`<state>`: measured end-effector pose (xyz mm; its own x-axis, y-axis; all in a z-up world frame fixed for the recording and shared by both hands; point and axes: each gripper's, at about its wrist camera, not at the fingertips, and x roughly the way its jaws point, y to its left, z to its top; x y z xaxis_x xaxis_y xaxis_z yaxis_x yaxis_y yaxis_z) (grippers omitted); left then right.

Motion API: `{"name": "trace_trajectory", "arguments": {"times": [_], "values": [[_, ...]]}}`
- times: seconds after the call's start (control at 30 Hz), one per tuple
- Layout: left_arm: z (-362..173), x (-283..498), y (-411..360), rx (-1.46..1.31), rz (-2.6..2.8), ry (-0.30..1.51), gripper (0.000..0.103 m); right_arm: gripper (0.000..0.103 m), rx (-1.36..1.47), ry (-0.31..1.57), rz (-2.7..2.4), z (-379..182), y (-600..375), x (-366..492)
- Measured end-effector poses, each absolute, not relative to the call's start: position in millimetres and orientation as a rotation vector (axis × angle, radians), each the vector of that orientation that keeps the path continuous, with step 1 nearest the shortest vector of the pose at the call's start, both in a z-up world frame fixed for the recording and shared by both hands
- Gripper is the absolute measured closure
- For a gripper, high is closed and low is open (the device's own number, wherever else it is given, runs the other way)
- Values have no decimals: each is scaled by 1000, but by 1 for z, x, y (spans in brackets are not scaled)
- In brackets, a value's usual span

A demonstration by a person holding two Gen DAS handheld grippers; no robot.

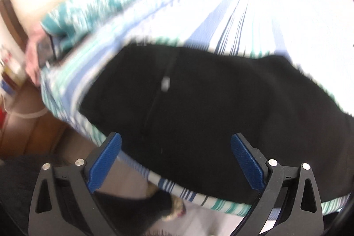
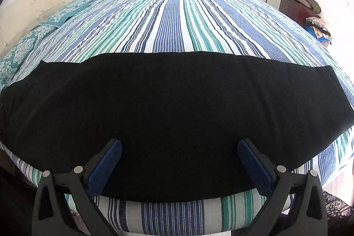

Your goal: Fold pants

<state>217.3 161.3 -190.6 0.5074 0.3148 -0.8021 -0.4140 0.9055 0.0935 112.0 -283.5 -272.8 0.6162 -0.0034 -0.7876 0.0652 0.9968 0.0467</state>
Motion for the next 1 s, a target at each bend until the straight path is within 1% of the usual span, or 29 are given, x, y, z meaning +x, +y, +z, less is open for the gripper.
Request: {"name": "trace_trajectory", "arguments": {"times": [0.1,0.23,0.33,0.4,0.5,0.6,0.63,0.7,1.0], "values": [[-171,218,137,-71,345,836,3,0,70,902,-41,-273,-283,113],[-169,258,97,-5,134,873,3,0,66,901,-48,-273,-280,113],[-170,288,77,30,57,868,3,0,68,903,-60,-273,-278,114],[-177,308,69,15,21,899,3,0,69,903,-69,-273,-277,116],[-200,329,67,12,34,950,3,0,66,901,-74,-274,-276,117],[-238,341,78,-12,81,1080,3,0,64,895,-72,-274,-276,117],[-248,342,81,-24,93,1107,1,0,64,893,-72,-275,-276,116],[-250,335,82,-27,103,1078,0,0,63,891,-74,-275,-276,116],[-251,341,78,-7,114,1083,0,0,61,887,-82,-276,-275,116]]}}
